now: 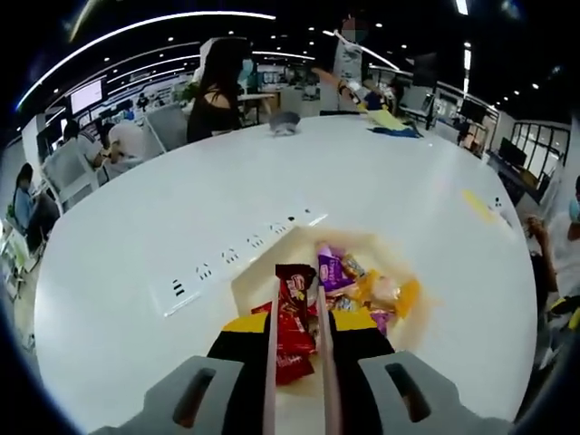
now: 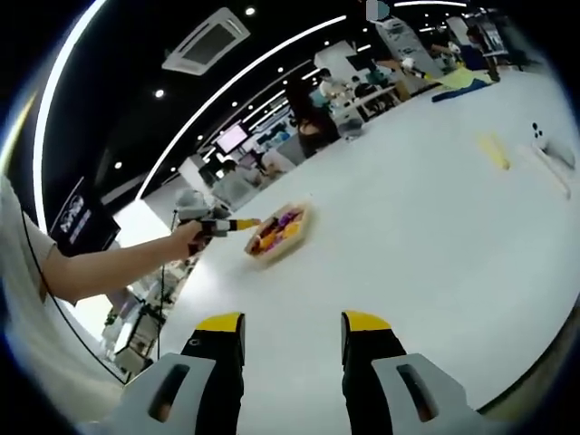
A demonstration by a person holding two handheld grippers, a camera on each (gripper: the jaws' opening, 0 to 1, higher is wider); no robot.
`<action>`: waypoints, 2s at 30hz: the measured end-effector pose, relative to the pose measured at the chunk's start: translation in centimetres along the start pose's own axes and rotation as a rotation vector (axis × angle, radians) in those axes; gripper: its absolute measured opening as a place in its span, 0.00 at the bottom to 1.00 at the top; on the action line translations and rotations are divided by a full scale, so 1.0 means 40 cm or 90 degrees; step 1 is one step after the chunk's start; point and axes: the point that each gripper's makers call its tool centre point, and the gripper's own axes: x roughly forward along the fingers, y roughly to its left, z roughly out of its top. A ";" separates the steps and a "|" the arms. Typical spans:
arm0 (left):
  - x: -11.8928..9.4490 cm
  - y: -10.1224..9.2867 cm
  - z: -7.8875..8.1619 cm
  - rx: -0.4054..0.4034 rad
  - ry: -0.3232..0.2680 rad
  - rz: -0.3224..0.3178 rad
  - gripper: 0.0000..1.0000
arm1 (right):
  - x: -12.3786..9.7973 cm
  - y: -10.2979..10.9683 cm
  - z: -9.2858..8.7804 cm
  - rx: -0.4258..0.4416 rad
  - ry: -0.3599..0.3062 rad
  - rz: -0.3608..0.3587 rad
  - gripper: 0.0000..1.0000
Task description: Place the target food into the container with the food tongs after gripping and lifting it, then release it inside without dropping or visibly crushing the food.
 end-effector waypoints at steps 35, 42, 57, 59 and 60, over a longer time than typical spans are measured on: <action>-0.166 -0.131 -0.038 -0.011 -0.054 -0.043 0.21 | 0.030 0.074 0.007 -0.015 -0.006 0.094 0.45; -0.199 -0.148 -0.035 -0.021 -0.072 -0.049 0.22 | 0.051 0.084 0.017 -0.012 -0.010 0.106 0.45; -0.277 -0.142 0.016 -0.059 -0.129 -0.053 0.22 | 0.070 0.092 0.013 -0.040 0.009 0.109 0.44; -0.292 -0.147 0.027 -0.065 -0.141 -0.055 0.22 | 0.075 0.101 0.015 -0.046 0.010 0.116 0.44; -0.294 -0.148 0.028 -0.066 -0.143 -0.056 0.22 | 0.078 0.103 0.015 -0.047 0.012 0.119 0.44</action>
